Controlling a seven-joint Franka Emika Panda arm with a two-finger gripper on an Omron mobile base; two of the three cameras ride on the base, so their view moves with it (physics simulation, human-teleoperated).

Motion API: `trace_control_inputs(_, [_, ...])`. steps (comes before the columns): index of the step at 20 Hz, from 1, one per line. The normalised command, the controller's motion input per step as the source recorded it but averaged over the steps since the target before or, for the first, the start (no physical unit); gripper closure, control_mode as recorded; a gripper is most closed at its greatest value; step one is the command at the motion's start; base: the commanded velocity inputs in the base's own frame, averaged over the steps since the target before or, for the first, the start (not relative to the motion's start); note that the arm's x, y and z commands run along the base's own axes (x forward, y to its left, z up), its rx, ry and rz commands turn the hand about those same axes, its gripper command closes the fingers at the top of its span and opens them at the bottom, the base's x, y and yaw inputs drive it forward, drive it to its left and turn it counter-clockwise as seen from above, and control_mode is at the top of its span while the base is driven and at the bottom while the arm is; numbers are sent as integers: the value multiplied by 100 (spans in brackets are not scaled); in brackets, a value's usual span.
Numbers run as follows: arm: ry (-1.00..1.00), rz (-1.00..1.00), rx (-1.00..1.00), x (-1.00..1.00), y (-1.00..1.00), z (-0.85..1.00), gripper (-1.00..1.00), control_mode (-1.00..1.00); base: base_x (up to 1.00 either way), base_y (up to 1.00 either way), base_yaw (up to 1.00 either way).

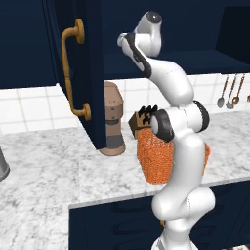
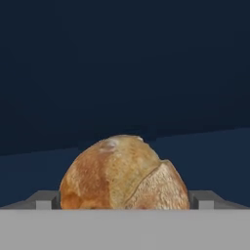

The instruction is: Open the cabinet, pick up the bread from the cabinet and place it in the basket. Then move the basket to the dining counter.

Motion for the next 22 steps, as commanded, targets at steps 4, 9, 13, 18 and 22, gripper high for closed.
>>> trace_control_inputs(4, [-39, 6, 2, -32, 9, -8, 100, -100, 0, 0, 0])
trace_control_inputs(9, [-35, 3, 0, -84, 0, 9, 100, -100, 0, 0, 0])
trace_control_inputs(13, [-31, 4, 1, -100, 0, 18, 100, -100, 0, 0, 0])
trace_control_inputs(18, [-4, 3, 0, -100, -3, 27, 100, -100, 0, 0, 0])
trace_control_inputs(22, [-6, 4, 0, -100, -19, 69, 100, -100, 0, 0, 0])
